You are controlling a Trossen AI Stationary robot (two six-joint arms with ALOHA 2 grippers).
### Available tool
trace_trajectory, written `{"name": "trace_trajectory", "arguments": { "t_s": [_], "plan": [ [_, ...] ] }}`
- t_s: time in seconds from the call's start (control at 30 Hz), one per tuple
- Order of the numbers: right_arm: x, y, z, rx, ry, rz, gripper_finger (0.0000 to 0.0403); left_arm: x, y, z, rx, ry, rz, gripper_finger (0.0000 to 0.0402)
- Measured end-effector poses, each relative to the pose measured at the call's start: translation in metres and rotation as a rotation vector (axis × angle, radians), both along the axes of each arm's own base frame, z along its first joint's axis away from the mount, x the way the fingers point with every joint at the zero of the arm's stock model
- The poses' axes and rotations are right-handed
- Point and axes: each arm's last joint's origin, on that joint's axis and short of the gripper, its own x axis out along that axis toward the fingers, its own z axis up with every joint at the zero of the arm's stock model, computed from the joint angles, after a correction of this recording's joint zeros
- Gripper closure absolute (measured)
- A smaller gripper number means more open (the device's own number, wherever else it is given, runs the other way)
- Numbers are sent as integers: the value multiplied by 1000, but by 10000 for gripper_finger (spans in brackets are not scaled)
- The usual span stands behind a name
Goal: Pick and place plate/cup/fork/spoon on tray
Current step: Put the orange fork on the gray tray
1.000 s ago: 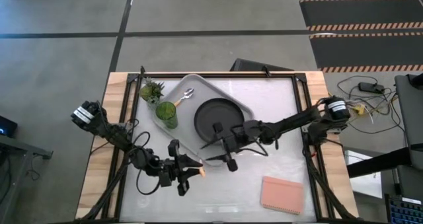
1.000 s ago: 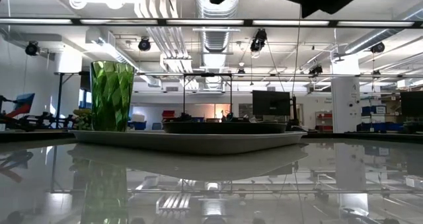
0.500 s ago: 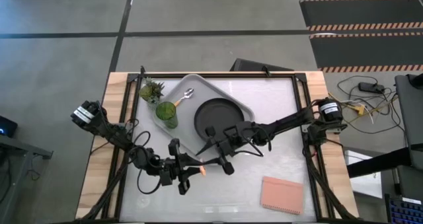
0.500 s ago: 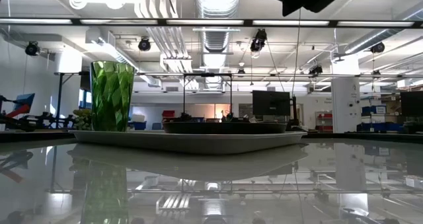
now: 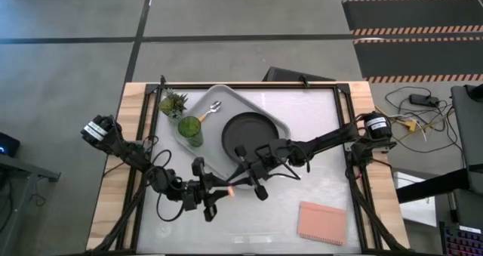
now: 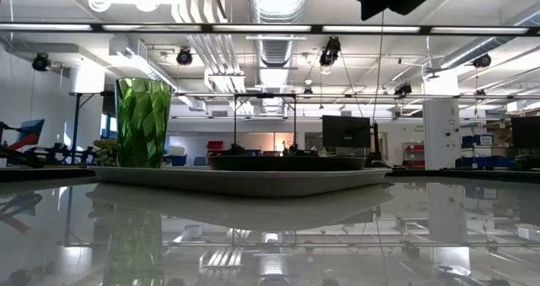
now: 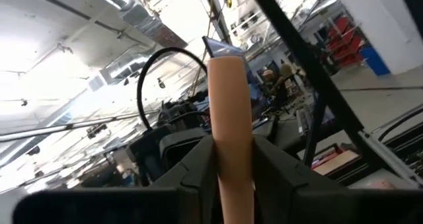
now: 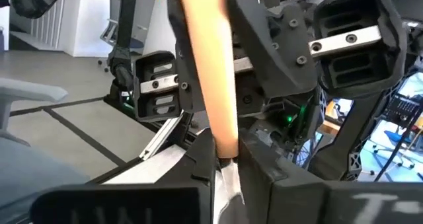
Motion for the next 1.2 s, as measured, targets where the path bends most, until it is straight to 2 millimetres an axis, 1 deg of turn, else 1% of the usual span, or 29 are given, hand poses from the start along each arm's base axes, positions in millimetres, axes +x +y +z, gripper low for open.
{"name": "trace_trajectory", "arguments": {
  "t_s": [0.1, 0.2, 0.33, 0.57, 0.7, 0.83, 0.97, 1.07, 1.2],
  "plan": [
    [0, 0, -1, 19, 20, 2, 375, 0, 1, -1, 7, 11, 30, 315],
    [-2, 0, 1, 19, 42, -1, 376, 0, 1, -1, 7, 18, 38, 306],
    [-6, -3, 10, 17, 53, -17, 377, 0, 2, 0, -43, 23, 59, 302],
    [-14, -8, 19, -8, 113, -31, 378, -2, 1, -1, -39, 34, 59, 300],
    [-24, -15, 27, -47, 190, -115, 378, -10, 0, 4, -81, 49, 121, 299],
    [-32, -21, 43, -110, 320, -205, 378, -19, 1, 13, -135, 64, 204, 299],
    [-33, -27, 61, -210, 439, -309, 378, -27, 4, 21, -182, 65, 259, 299],
    [-29, -34, 75, -261, 520, -333, 378, -33, 6, 26, -180, 87, 310, 298],
    [-24, -48, 89, -316, 617, -371, 378, -44, 8, 35, -203, 104, 379, 298]
  ]
}}
